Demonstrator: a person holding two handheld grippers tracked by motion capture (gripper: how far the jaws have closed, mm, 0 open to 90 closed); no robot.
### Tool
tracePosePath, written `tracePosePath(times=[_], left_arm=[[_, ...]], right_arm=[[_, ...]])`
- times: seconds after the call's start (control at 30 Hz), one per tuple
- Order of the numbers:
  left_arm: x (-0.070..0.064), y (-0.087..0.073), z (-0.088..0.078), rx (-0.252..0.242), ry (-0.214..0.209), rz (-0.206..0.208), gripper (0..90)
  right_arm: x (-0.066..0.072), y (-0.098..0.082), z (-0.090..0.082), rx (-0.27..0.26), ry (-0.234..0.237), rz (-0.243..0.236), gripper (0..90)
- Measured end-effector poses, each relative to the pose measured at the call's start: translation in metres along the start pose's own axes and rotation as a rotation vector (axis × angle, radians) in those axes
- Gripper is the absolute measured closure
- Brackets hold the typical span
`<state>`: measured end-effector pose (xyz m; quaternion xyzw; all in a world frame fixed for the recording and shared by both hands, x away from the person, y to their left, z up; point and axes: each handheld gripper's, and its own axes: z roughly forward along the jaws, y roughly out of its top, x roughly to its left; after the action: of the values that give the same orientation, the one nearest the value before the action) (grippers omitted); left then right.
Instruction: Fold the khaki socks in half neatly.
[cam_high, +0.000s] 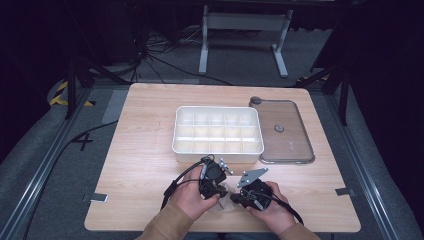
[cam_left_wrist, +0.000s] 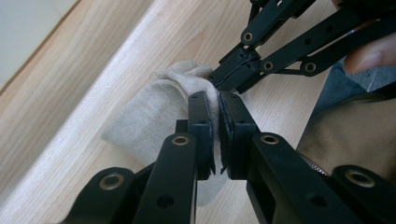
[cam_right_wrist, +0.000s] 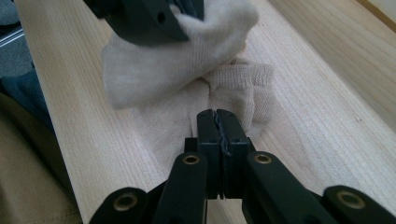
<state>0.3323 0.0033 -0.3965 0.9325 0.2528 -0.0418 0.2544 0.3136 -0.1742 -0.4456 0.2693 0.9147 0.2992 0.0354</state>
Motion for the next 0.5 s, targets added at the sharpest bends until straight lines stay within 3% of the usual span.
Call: tracePosePath(times=[0.17, 0.3, 0.4, 0.5], left_arm=[[0.001, 0.0, 0.005, 0.009, 0.009, -0.017, 83.7], [0.003, 0.0, 0.008, 0.013, -0.01, -0.023, 79.5], [0.004, -0.002, 0.002, -0.026, -0.083, -0.022, 68.7], [0.005, -0.004, -0.008, -0.053, -0.069, -0.036, 66.3]], right_arm=[[0.0, -0.001, -0.001, -0.003, -0.001, 0.006, 89.3], [0.0, -0.002, -0.001, -0.005, -0.003, 0.007, 88.5], [0.0, -0.002, -0.003, -0.002, -0.005, 0.007, 87.3], [-0.002, -0.001, -0.009, -0.012, -0.012, 0.004, 87.5]])
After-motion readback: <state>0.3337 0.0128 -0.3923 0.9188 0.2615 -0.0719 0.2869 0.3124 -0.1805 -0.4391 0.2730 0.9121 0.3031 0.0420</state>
